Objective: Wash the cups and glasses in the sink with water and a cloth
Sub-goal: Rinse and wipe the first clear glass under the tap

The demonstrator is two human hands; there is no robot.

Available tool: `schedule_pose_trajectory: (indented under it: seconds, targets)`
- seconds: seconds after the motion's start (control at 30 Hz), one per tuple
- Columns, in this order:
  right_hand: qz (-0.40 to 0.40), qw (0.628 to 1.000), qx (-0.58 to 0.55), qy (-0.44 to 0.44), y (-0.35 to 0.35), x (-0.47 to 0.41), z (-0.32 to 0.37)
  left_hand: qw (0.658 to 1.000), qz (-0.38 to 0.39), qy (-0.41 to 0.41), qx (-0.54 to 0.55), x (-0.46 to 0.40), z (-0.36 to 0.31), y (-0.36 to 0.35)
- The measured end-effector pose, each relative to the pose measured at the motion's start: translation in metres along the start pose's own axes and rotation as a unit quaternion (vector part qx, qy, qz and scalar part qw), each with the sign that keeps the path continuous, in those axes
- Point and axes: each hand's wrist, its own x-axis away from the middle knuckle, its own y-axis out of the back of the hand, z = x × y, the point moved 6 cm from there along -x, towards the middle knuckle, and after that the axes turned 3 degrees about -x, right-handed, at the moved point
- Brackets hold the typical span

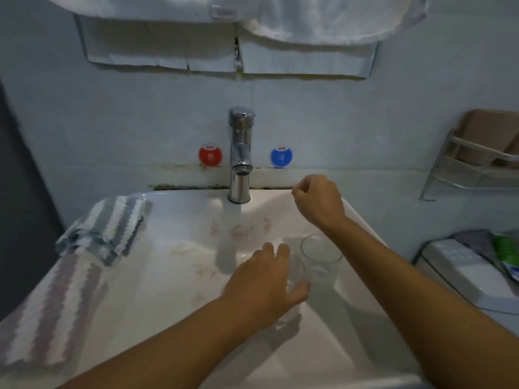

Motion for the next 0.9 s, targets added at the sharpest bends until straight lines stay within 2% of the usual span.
schedule_pose_trajectory:
  seconds: [0.13, 0.23, 0.33, 0.43, 0.53, 0.63, 0.73, 0.9]
  targets:
    - [-0.016, 0.999, -0.029, 0.023, 0.015, 0.001, 0.000, 0.992, 0.000, 0.091, 0.092, 0.004, 0.021, 0.007]
    - [-0.018, 0.999, -0.035, 0.031, 0.017, 0.006, 0.007, 0.980, -0.021, 0.160, 0.114, 0.007, 0.041, 0.019]
    - [-0.007, 0.998, -0.051, 0.047, 0.012, 0.012, 0.017, 0.960, -0.024, 0.247, 0.131, 0.001, 0.062, 0.031]
    - [0.017, 0.996, -0.057, 0.068, 0.003, 0.016, 0.025, 0.932, -0.025, 0.304, 0.197, -0.011, 0.081, 0.040]
    - [0.024, 0.994, -0.059, 0.085, -0.001, 0.017, 0.029, 0.890, -0.049, 0.330, 0.311, -0.021, 0.093, 0.040]
    - [0.014, 0.994, -0.062, 0.090, 0.001, 0.018, 0.029, 0.824, -0.071, 0.347, 0.443, -0.027, 0.095, 0.035]
    - [0.011, 0.992, -0.077, 0.104, 0.002, 0.022, 0.032, 0.764, -0.097, 0.369, 0.520, -0.023, 0.095, 0.027]
    - [-0.057, 0.955, -0.194, 0.219, 0.028, 0.034, 0.069, 0.725, -0.099, 0.379, 0.566, -0.018, 0.095, 0.019]
